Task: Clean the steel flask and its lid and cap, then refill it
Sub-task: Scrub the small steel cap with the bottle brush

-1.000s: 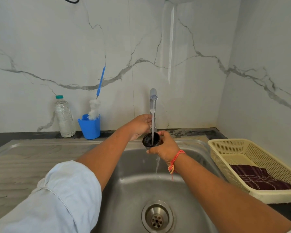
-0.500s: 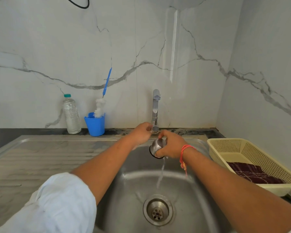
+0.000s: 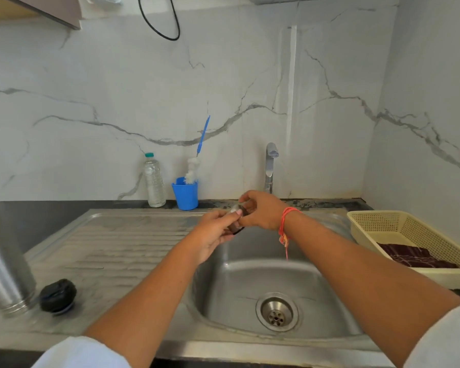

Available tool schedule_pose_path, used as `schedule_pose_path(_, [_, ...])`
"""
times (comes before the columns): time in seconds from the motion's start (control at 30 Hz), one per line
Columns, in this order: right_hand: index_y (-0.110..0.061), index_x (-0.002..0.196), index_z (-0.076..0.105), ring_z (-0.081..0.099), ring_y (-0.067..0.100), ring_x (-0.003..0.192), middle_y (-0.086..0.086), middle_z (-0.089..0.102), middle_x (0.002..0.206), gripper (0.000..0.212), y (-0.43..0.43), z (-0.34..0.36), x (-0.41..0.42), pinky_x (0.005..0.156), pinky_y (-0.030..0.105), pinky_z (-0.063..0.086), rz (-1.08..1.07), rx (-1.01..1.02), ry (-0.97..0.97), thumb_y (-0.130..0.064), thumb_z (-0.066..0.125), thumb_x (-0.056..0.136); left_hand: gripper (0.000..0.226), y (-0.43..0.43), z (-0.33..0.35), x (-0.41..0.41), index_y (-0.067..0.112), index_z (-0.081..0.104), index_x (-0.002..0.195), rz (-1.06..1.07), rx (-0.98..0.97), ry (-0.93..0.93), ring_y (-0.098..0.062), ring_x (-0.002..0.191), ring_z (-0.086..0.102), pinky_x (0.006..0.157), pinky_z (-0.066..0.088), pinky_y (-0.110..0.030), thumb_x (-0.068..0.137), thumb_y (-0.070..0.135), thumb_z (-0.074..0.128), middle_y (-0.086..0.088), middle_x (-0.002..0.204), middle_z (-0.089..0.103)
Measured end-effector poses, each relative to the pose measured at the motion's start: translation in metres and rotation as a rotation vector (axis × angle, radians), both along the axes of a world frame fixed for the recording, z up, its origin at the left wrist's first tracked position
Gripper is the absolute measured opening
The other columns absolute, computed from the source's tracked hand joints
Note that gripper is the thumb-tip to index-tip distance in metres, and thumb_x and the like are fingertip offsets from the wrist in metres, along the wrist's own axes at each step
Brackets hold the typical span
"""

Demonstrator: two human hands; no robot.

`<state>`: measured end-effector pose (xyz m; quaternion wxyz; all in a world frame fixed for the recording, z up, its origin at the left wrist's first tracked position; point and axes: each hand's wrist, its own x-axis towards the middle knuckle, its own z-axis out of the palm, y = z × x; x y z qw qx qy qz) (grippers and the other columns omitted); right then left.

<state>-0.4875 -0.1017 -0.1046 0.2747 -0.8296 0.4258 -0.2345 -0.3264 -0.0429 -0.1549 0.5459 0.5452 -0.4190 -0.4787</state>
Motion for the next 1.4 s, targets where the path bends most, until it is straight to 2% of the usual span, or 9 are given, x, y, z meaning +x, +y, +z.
schedule_pose_path(0.07, [-0.021, 0.128, 0.062, 0.061, 0.019, 0.114, 0.002, 0.065, 0.126, 0.049, 0.003, 0.008, 0.019, 0.101, 0.033, 0.048, -0.015, -0.092, 0.032, -0.032, 0.078, 0.082, 0.046, 0.004, 0.0, 0.015, 0.01, 0.067, 0.121, 0.127, -0.021, 0.06, -0.022, 0.106, 0.071, 0.093, 0.059, -0.035, 0.089, 0.041, 0.079, -0.011, 0.113, 0.075])
schedule_pose_path(0.2, [-0.011, 0.115, 0.073, 0.061, 0.028, 0.116, 0.008, 0.068, 0.123, 0.026, 0.001, 0.034, 0.057, 0.098, 0.03, 0.046, -0.09, -0.235, 0.075, -0.021, 0.057, 0.097, 0.035, 0.003, 0.003, 0.046, 0.009, 0.065, 0.114, 0.374, -0.092, 0.273, -0.02, 0.099, 0.069, 0.082, 0.057, -0.029, 0.09, 0.031, 0.079, -0.016, 0.114, 0.074])
schedule_pose_path(0.33, [-0.009, 0.135, 0.06, 0.053, 0.029, 0.129, 0.01, 0.058, 0.14, 0.039, -0.019, 0.056, 0.098, 0.105, 0.031, 0.039, -0.12, -0.291, 0.072, -0.026, 0.055, 0.1, 0.042, 0.005, 0.004, 0.066, 0.006, 0.063, 0.127, 0.436, -0.17, 0.542, -0.019, 0.105, 0.07, 0.08, 0.056, -0.026, 0.093, 0.024, 0.077, -0.015, 0.124, 0.072])
schedule_pose_path(0.43, [-0.004, 0.131, 0.058, 0.056, 0.03, 0.122, 0.013, 0.062, 0.132, 0.044, -0.043, 0.071, 0.133, 0.098, 0.033, 0.044, -0.166, -0.277, 0.047, -0.035, 0.058, 0.099, 0.044, 0.007, 0.004, 0.08, 0.006, 0.061, 0.129, 0.416, -0.205, 0.631, -0.021, 0.11, 0.071, 0.088, 0.058, -0.029, 0.092, 0.022, 0.077, -0.015, 0.123, 0.071])
schedule_pose_path(0.6, [-0.004, 0.114, 0.06, 0.063, 0.026, 0.092, 0.009, 0.062, 0.1, 0.041, -0.083, 0.095, 0.163, 0.073, 0.031, 0.044, -0.279, -0.195, -0.072, -0.042, 0.058, 0.098, 0.033, 0.02, 0.007, 0.082, 0.006, 0.063, 0.122, 0.399, -0.207, 0.725, -0.027, 0.11, 0.071, 0.098, 0.058, -0.037, 0.094, 0.017, 0.074, -0.019, 0.119, 0.071])
schedule_pose_path(0.7, [-0.005, 0.103, 0.062, 0.072, 0.024, 0.086, 0.01, 0.073, 0.097, 0.041, -0.116, 0.104, 0.178, 0.079, 0.041, 0.06, -0.306, -0.064, -0.297, -0.045, 0.064, 0.095, 0.032, 0.021, 0.007, 0.087, 0.005, 0.063, 0.121, 0.392, -0.216, 0.749, -0.027, 0.107, 0.072, 0.09, 0.06, -0.035, 0.094, 0.016, 0.073, -0.02, 0.118, 0.071])
schedule_pose_path(0.83, [-0.009, 0.087, 0.058, 0.073, 0.029, 0.097, 0.013, 0.072, 0.093, 0.026, -0.137, 0.115, 0.188, 0.087, 0.048, 0.06, -0.266, 0.058, -0.517, -0.032, 0.067, 0.096, 0.028, 0.02, 0.007, 0.085, 0.006, 0.063, 0.119, 0.365, -0.225, 0.772, -0.028, 0.11, 0.071, 0.094, 0.059, -0.037, 0.095, 0.016, 0.072, -0.021, 0.12, 0.071])
schedule_pose_path(1.13, [-0.011, 0.089, 0.065, 0.075, 0.02, 0.087, 0.004, 0.072, 0.084, 0.01, -0.128, 0.125, 0.203, 0.087, 0.038, 0.06, -0.252, -0.119, -0.614, -0.018, 0.069, 0.094, 0.025, 0.019, 0.005, 0.084, 0.006, 0.062, 0.117, 0.359, -0.217, 0.827, -0.03, 0.11, 0.071, 0.097, 0.058, -0.039, 0.095, 0.014, 0.071, -0.023, 0.12, 0.07])
schedule_pose_path(1.4, [-0.017, 0.084, 0.058, 0.073, 0.014, 0.078, -0.001, 0.069, 0.08, 0.015, -0.108, 0.162, 0.19, 0.085, 0.038, 0.061, -0.174, -0.185, -0.757, -0.014, 0.069, 0.095, 0.027, 0.026, 0.01, 0.078, 0.004, 0.062, 0.118, 0.342, -0.228, 0.857, -0.032, 0.112, 0.07, 0.097, 0.058, -0.041, 0.095, 0.014, 0.072, -0.025, 0.121, 0.069])
